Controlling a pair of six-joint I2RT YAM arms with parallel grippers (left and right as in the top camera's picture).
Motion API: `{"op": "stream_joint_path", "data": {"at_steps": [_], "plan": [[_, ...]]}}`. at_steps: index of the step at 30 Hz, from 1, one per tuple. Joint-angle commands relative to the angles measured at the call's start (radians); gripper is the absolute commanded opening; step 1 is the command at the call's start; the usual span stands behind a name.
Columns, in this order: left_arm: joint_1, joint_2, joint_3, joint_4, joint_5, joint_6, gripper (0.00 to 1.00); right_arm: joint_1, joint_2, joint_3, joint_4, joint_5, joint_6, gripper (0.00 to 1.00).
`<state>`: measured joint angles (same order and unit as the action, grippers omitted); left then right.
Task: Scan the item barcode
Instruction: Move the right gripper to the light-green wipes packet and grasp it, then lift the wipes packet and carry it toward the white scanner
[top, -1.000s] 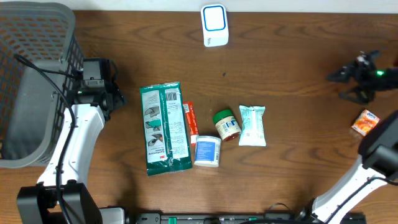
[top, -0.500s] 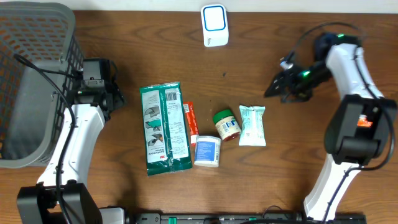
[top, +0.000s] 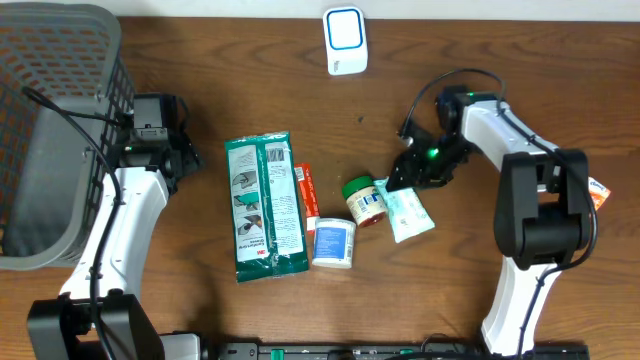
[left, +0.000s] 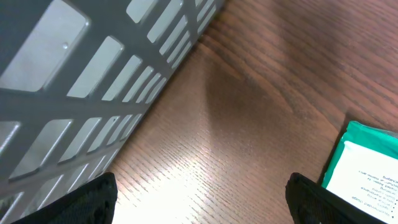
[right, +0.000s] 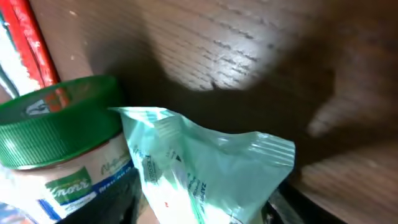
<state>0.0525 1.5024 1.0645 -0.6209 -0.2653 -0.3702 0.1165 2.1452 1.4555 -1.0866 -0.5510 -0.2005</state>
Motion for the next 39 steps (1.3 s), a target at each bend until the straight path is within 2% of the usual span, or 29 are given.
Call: {"op": "stream_joint_path", "data": {"at_steps": [1, 5, 10, 16, 20, 23, 24, 25, 27, 33, 39], "plan": [[0.003, 0.007, -0.014, 0.0, -0.013, -0.006, 0.86, 0.016, 0.009, -0.047, 0.003, 0.107, 0.006, 0.45], [0.003, 0.007, -0.014, 0.0, -0.013, -0.006, 0.86, -0.003, 0.009, -0.047, 0.005, 0.109, 0.026, 0.25], [0.003, 0.007, -0.014, 0.0, -0.013, -0.006, 0.86, -0.09, 0.009, -0.043, -0.003, 0.109, 0.032, 0.13], [0.003, 0.007, -0.014, 0.0, -0.013, -0.006, 0.86, -0.248, 0.009, -0.043, -0.04, 0.109, 0.056, 0.11], [0.003, 0.007, -0.014, 0.0, -0.013, -0.006, 0.86, -0.348, 0.009, -0.043, -0.051, 0.06, 0.126, 0.21], [0.003, 0.007, -0.014, 0.0, -0.013, -0.006, 0.86, -0.411, 0.009, -0.043, -0.049, -0.093, 0.14, 0.38], [0.003, 0.007, -0.014, 0.0, -0.013, -0.006, 0.86, -0.426, 0.009, -0.043, -0.05, -0.136, 0.14, 0.47], [0.003, 0.007, -0.014, 0.0, -0.013, -0.006, 0.86, -0.448, 0.009, -0.043, -0.05, -0.185, 0.14, 0.6], [0.003, 0.007, -0.014, 0.0, -0.013, -0.006, 0.86, -0.472, 0.009, -0.043, -0.055, -0.186, 0.14, 0.71], [0.003, 0.007, -0.014, 0.0, -0.013, -0.006, 0.86, -0.481, 0.009, -0.048, -0.105, -0.079, 0.139, 0.73], [0.003, 0.007, -0.014, 0.0, -0.013, -0.006, 0.86, -0.414, 0.009, -0.083, -0.052, -0.08, 0.14, 0.73]]}}
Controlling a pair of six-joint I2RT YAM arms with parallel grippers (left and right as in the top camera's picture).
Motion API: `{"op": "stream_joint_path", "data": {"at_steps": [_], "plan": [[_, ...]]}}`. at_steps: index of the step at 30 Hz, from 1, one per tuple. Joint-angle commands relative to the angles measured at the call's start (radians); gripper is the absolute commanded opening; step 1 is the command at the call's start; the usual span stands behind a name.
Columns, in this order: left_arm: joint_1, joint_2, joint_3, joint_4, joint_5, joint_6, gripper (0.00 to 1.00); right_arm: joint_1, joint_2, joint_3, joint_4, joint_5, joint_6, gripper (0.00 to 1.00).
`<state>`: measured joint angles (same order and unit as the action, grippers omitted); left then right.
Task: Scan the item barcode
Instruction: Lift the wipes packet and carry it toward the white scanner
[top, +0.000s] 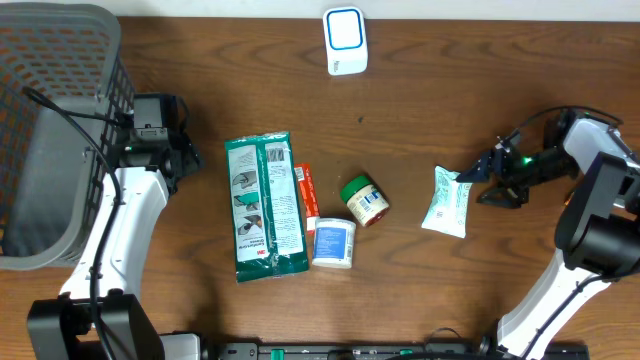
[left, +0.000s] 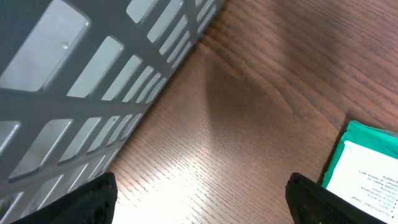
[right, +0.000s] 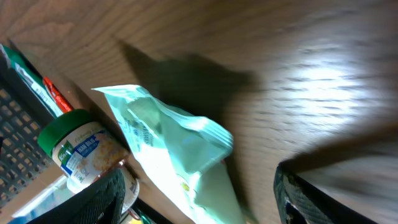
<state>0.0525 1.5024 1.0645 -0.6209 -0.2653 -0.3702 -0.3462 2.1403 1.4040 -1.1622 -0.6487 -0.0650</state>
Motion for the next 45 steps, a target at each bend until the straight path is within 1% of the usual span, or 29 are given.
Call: {"op": "stream_joint_path", "data": {"at_steps": [1, 7, 9, 11, 13, 14, 15, 16, 22, 23, 25, 27, 30, 34, 37, 38, 43, 45], "plan": [[0.003, 0.007, -0.014, 0.0, -0.013, -0.006, 0.86, 0.065, 0.014, -0.04, 0.029, 0.021, 0.005, 0.73], [0.003, 0.007, -0.014, 0.0, -0.013, -0.006, 0.86, 0.127, 0.014, -0.113, 0.103, 0.133, 0.092, 0.72], [0.003, 0.007, -0.014, 0.0, -0.013, -0.006, 0.86, 0.134, 0.014, -0.143, 0.141, 0.135, 0.101, 0.67], [0.003, 0.007, -0.014, 0.0, -0.013, -0.006, 0.86, 0.134, 0.014, -0.168, 0.182, 0.136, 0.114, 0.56], [0.003, 0.007, -0.014, 0.0, -0.013, -0.006, 0.86, 0.134, 0.014, -0.18, 0.212, 0.135, 0.113, 0.36], [0.003, 0.007, -0.014, 0.0, -0.013, -0.006, 0.86, 0.134, 0.014, -0.181, 0.214, 0.135, 0.113, 0.22], [0.003, 0.007, -0.014, 0.0, -0.013, -0.006, 0.86, 0.133, 0.014, -0.181, 0.213, 0.135, 0.113, 0.13], [0.003, 0.007, -0.014, 0.0, -0.013, -0.006, 0.86, 0.132, 0.014, -0.18, 0.212, 0.128, 0.112, 0.09], [0.003, 0.007, -0.014, 0.0, -0.013, -0.006, 0.86, 0.119, 0.009, -0.155, 0.181, 0.019, 0.045, 0.09], [0.003, 0.007, -0.014, 0.0, -0.013, -0.006, 0.86, 0.115, 0.006, -0.145, 0.166, -0.011, 0.027, 0.08], [0.003, 0.007, -0.014, 0.0, -0.013, -0.006, 0.86, 0.106, -0.008, -0.128, 0.135, -0.071, -0.015, 0.01], [0.003, 0.007, -0.014, 0.0, -0.013, -0.006, 0.86, 0.094, -0.031, -0.109, 0.097, -0.145, -0.075, 0.01], [0.003, 0.007, -0.014, 0.0, -0.013, -0.006, 0.86, 0.079, -0.085, -0.093, 0.056, -0.218, -0.153, 0.01], [0.003, 0.007, -0.014, 0.0, -0.013, -0.006, 0.86, 0.077, -0.191, -0.092, 0.014, -0.235, -0.248, 0.01], [0.003, 0.007, -0.014, 0.0, -0.013, -0.006, 0.86, 0.079, -0.268, -0.092, -0.02, -0.329, -0.359, 0.01], [0.003, 0.007, -0.014, 0.0, -0.013, -0.006, 0.86, 0.079, -0.292, -0.092, -0.022, -0.371, -0.375, 0.01], [0.003, 0.007, -0.014, 0.0, -0.013, -0.006, 0.86, 0.079, -0.389, -0.092, -0.019, -0.56, -0.372, 0.01], [0.003, 0.007, -0.014, 0.0, -0.013, -0.006, 0.86, 0.079, -0.403, -0.092, -0.019, -0.601, -0.341, 0.01]]}}
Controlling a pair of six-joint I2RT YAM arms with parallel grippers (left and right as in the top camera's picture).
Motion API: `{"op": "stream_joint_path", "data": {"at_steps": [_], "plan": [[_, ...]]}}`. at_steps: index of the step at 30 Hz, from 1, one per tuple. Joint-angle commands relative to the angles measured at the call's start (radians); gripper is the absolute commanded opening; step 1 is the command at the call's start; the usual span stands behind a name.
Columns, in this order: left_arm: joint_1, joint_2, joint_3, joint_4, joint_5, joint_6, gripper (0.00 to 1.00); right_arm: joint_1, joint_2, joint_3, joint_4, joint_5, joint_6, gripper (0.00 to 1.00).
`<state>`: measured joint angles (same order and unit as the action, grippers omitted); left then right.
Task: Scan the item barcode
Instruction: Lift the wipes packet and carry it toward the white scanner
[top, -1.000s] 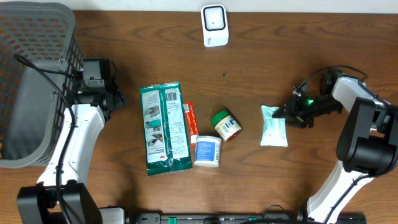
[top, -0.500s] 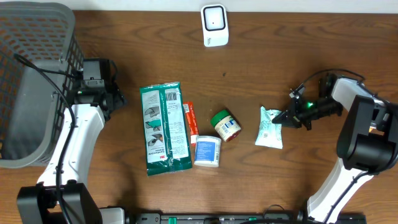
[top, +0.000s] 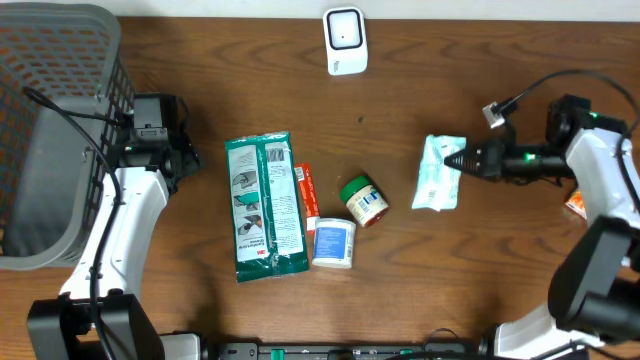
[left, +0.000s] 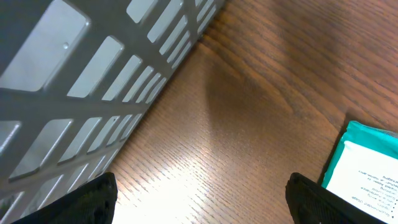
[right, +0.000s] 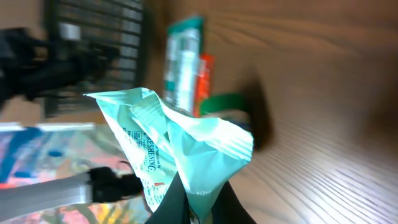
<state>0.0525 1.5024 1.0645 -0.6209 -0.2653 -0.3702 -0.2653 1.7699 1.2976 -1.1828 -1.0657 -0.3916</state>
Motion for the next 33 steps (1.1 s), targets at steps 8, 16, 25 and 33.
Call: {"op": "stream_joint_path", "data": {"at_steps": [8, 16, 25, 33], "plan": [[0.003, 0.007, -0.014, 0.0, -0.013, -0.006, 0.86, -0.002, -0.036, 0.013, -0.005, -0.204, 0.055, 0.01], [0.003, 0.007, -0.014, 0.0, -0.013, -0.006, 0.86, -0.002, -0.036, 0.013, 0.005, -0.203, 0.08, 0.01], [0.003, 0.007, -0.014, 0.0, -0.013, -0.006, 0.86, 0.083, -0.098, 0.013, 0.218, 0.027, 0.217, 0.01], [0.003, 0.007, -0.014, 0.0, -0.013, -0.006, 0.86, 0.307, -0.33, 0.013, 0.469, 0.776, 0.451, 0.01]]}}
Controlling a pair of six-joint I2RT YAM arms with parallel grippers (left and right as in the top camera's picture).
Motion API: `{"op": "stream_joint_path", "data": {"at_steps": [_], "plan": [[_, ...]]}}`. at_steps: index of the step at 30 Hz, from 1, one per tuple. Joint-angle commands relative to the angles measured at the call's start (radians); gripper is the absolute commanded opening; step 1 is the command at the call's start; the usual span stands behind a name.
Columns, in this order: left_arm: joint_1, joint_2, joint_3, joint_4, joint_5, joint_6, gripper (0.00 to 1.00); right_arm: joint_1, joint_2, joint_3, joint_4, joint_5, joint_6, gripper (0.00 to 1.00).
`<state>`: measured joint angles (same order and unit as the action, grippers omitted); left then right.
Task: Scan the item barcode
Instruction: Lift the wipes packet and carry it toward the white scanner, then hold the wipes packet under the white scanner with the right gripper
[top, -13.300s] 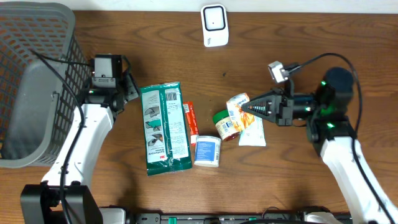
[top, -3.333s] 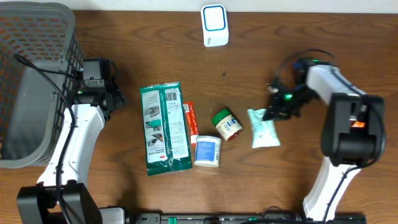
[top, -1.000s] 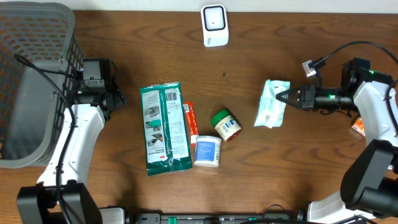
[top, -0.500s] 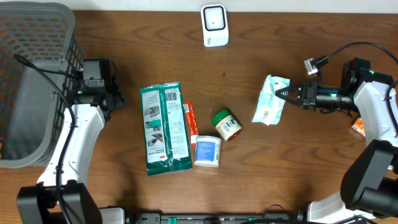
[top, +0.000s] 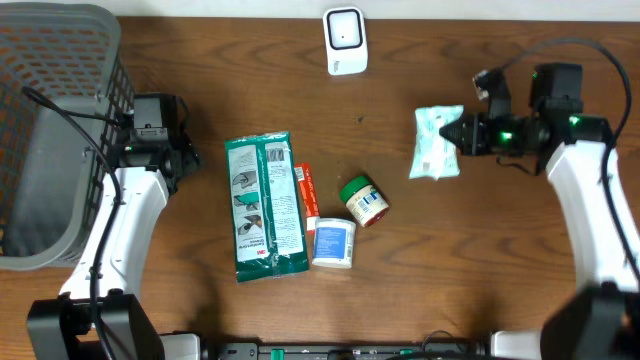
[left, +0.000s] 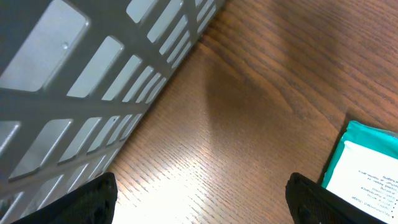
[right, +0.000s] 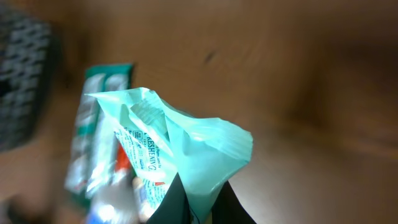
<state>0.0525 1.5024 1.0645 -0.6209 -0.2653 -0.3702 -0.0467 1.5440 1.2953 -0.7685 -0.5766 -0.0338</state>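
Observation:
My right gripper (top: 463, 134) is shut on a pale green packet (top: 435, 143), held off the table at the right, below and right of the white scanner (top: 344, 39) at the back edge. The right wrist view shows the packet (right: 168, 143) pinched between the dark fingers (right: 168, 208), with printed text on its face. My left gripper (left: 199, 199) stands open near the grey basket (left: 93, 68), nothing between its fingers (left: 87, 199).
On the table's middle lie a large green wipes pack (top: 262, 205), a red tube (top: 305, 195), a green-lidded jar (top: 364, 200) and a small white tub (top: 333, 243). The basket (top: 50, 130) fills the far left. An orange item lay by the right edge earlier.
My right gripper has carried the green packet a little further back and up, closer to the scanner. The left arm has not moved.
My right gripper was at the green packet lying beside the jar. Then the packet lay further right on the table. After that it was held in the shut gripper, and now it is nearer the scanner. The left arm stayed by the basket throughout.

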Motion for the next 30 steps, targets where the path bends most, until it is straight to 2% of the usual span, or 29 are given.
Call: {"op": "stream_joint_path", "data": {"at_steps": [1, 6, 8, 9, 12, 15, 18, 22, 25, 30], "plan": [[0.003, 0.007, -0.014, 0.0, -0.013, -0.006, 0.86, 0.119, -0.126, 0.016, 0.096, 0.301, 0.092, 0.01], [0.003, 0.007, -0.014, 0.0, -0.013, -0.006, 0.86, 0.229, -0.162, 0.016, 0.253, 0.272, 0.045, 0.01], [0.003, 0.007, -0.014, 0.0, -0.013, -0.006, 0.86, 0.269, -0.162, 0.021, 0.268, 0.298, 0.077, 0.01], [0.003, 0.007, -0.014, 0.0, -0.013, -0.006, 0.86, 0.299, -0.162, 0.031, 0.265, 0.355, 0.108, 0.01], [0.003, 0.007, -0.014, 0.0, -0.013, -0.006, 0.86, 0.398, -0.162, 0.052, 0.269, 0.597, 0.077, 0.01], [0.003, 0.007, -0.014, 0.0, -0.013, -0.006, 0.86, 0.529, -0.158, 0.08, 0.294, 0.88, -0.062, 0.01], [0.003, 0.007, -0.014, 0.0, -0.013, -0.006, 0.86, 0.647, -0.144, 0.122, 0.306, 1.044, -0.203, 0.01], [0.003, 0.007, -0.014, 0.0, -0.013, -0.006, 0.86, 0.742, -0.101, 0.203, 0.299, 1.322, -0.29, 0.01], [0.003, 0.007, -0.014, 0.0, -0.013, -0.006, 0.86, 0.797, -0.031, 0.297, 0.299, 1.529, -0.415, 0.01], [0.003, 0.007, -0.014, 0.0, -0.013, -0.006, 0.86, 0.857, 0.164, 0.513, 0.36, 1.729, -0.664, 0.01]]}}
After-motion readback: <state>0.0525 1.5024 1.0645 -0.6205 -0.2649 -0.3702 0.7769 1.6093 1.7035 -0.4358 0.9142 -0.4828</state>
